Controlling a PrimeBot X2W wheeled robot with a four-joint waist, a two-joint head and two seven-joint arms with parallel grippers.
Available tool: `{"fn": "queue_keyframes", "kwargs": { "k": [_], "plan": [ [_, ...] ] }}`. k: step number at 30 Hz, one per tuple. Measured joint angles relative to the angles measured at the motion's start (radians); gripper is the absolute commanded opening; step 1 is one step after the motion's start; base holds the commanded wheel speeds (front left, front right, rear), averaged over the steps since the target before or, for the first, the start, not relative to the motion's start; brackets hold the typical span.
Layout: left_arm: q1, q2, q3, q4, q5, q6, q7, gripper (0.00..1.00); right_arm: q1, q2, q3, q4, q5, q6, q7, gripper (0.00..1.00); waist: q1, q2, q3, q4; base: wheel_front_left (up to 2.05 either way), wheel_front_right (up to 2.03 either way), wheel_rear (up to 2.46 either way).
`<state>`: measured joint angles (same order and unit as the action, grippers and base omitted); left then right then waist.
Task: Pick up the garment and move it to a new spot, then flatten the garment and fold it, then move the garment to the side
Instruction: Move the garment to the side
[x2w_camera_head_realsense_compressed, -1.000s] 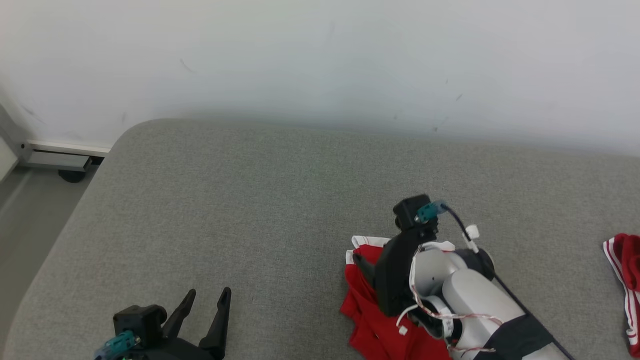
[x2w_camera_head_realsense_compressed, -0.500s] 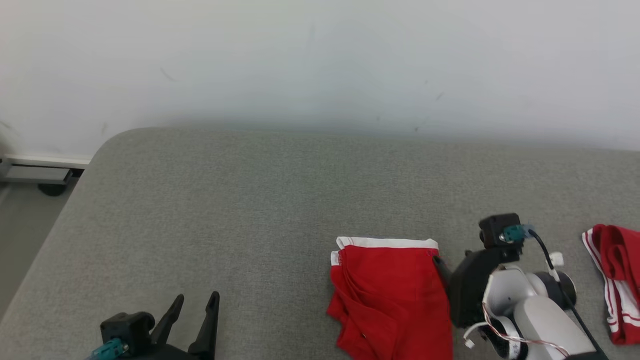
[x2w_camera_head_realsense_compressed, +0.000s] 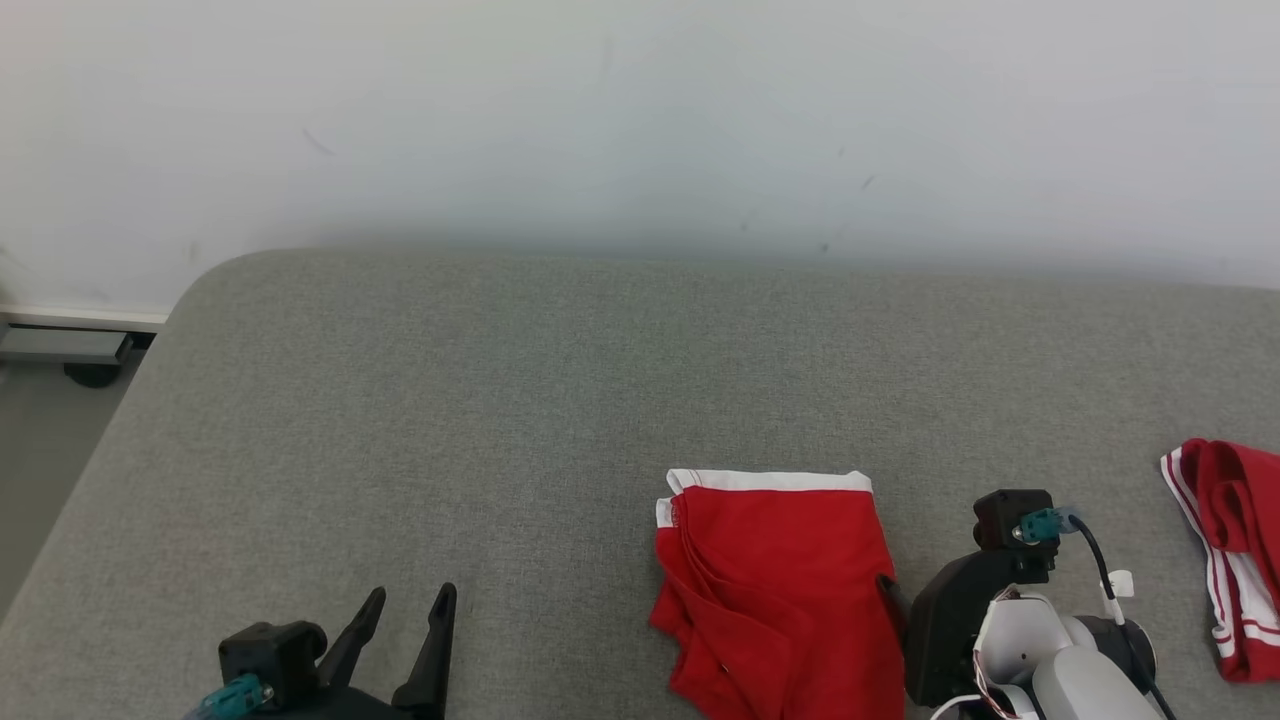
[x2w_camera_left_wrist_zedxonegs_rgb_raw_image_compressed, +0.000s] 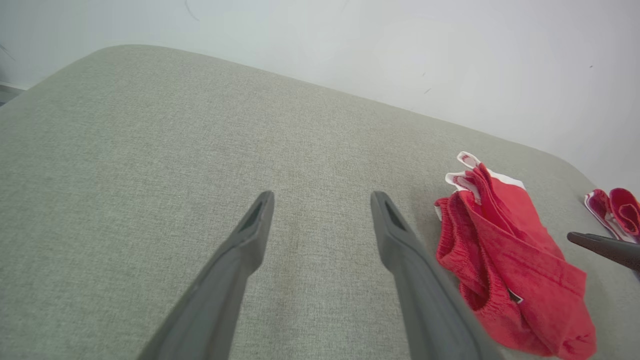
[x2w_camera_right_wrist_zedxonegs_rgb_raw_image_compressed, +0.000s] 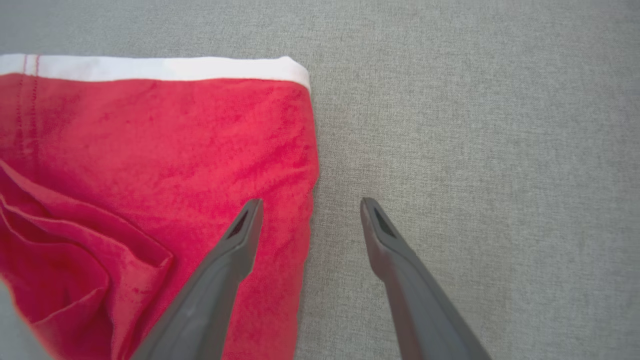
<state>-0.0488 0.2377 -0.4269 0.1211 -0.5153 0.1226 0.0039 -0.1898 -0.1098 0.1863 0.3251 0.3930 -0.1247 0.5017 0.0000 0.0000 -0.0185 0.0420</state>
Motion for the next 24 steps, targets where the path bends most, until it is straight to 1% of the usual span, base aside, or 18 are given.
{"fn": "queue_keyframes", "kwargs": {
  "k": [7, 13, 24],
  "plan": [
    [-0.015, -0.002, -0.012, -0.001, 0.002, -0.001, 0.01, 1.0, 0.002, 0.016, -0.054, 0.031, -0.009, 0.0, 0.002, 1.0, 0.0, 0.0, 0.008, 0.02, 0.0, 0.0, 0.0],
    [-0.021, -0.002, -0.009, -0.003, 0.002, -0.001, 0.01, 1.0, -0.002, 0.036, -0.058, 0.072, -0.011, 0.0, 0.01, 1.0, 0.0, 0.0, 0.023, 0.038, 0.0, 0.0, 0.0],
    [-0.031, -0.002, -0.007, -0.002, 0.006, -0.001, 0.01, 1.0, -0.018, 0.046, -0.056, 0.137, -0.016, 0.0, 0.017, 1.0, 0.0, 0.0, 0.034, 0.049, 0.0, 0.0, 0.0]
  ]
}}
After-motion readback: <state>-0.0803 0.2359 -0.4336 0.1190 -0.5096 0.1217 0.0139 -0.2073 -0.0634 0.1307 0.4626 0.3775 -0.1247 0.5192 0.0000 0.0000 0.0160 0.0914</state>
